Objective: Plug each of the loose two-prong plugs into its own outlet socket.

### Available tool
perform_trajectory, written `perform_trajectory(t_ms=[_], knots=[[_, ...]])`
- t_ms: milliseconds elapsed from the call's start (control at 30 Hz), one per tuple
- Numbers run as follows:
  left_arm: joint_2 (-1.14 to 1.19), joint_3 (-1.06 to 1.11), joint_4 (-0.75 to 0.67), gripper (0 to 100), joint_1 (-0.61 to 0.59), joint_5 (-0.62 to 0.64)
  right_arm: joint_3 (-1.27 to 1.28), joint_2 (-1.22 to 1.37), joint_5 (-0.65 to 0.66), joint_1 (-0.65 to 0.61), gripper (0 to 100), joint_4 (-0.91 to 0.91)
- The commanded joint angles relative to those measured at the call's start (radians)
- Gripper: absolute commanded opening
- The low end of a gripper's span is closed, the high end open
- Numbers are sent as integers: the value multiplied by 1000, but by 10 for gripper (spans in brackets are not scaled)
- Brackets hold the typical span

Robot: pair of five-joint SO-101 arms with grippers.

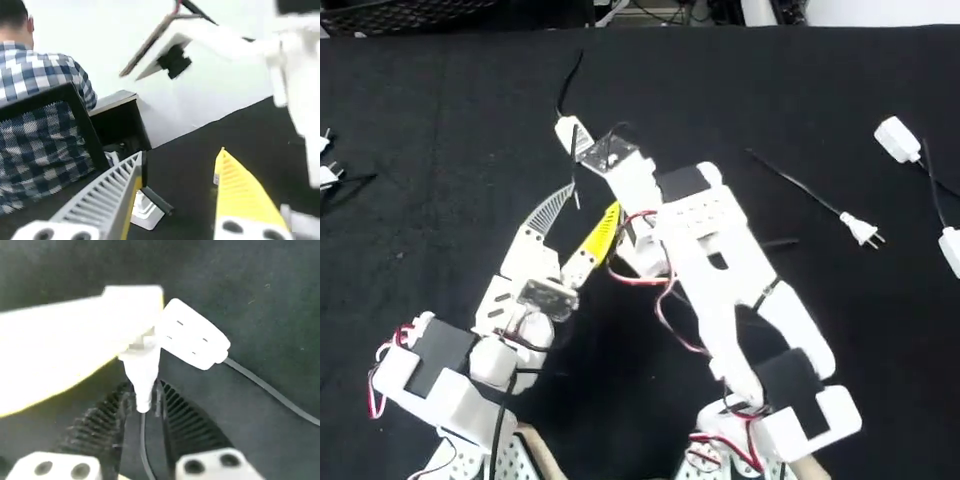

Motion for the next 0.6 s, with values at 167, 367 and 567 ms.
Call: perform_trajectory(t_ms=[167, 367, 567], knots=[[-21, -33, 2, 239, -16, 74, -39, -171, -55, -81, 12, 34], [-23, -39, 48, 239, -12, 74, -42, -371, -83, -163, 12, 98], [-23, -39, 49, 239, -12, 72, -38, -387, -92, -163, 12, 121]])
